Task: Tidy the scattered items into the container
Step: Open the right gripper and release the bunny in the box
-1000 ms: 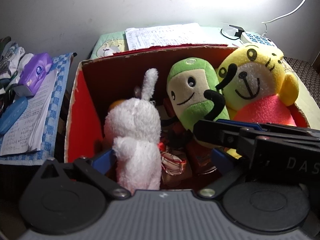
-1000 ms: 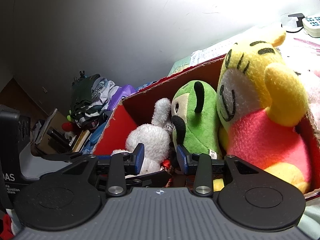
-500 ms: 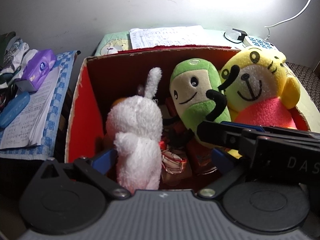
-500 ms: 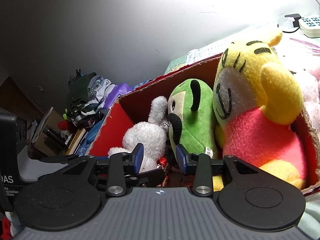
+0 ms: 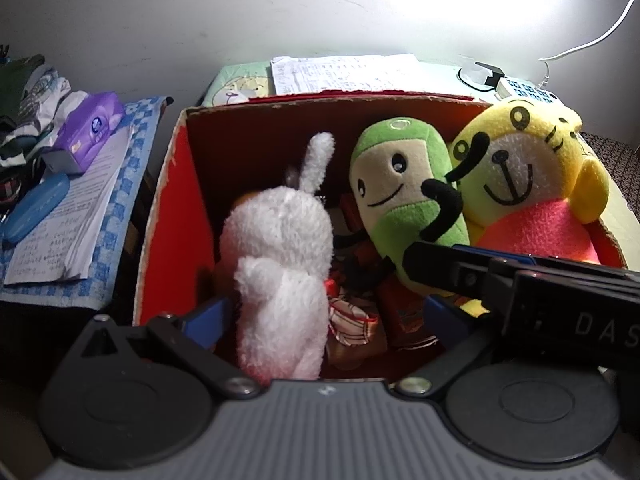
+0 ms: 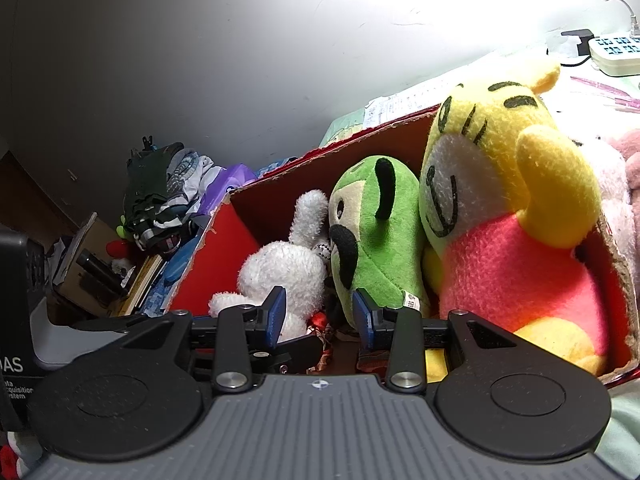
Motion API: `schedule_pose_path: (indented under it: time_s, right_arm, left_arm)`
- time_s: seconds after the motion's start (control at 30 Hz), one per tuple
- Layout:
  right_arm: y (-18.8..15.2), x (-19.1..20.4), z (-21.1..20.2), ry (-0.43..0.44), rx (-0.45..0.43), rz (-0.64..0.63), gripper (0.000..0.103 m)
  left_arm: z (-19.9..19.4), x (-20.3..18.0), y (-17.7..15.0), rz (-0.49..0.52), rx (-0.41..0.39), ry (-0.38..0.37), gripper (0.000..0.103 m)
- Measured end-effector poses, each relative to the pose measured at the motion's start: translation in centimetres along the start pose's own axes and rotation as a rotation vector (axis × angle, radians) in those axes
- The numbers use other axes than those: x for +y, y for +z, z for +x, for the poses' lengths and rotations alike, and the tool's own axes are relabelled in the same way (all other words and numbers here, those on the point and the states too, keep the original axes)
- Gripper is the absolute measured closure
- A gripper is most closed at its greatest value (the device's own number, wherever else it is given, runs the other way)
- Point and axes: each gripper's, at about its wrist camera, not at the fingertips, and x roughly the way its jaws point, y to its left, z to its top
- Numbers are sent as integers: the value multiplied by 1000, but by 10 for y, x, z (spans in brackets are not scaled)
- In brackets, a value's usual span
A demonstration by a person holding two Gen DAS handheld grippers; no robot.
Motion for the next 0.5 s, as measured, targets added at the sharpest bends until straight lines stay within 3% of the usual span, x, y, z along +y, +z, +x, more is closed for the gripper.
schedule_pose_path:
  time_s: [0.5]
  right_arm:
    - [-1, 0, 2, -8, -33, -30, 64]
  left_arm:
    - [-4, -3, -5, -14, -16, 47, 1]
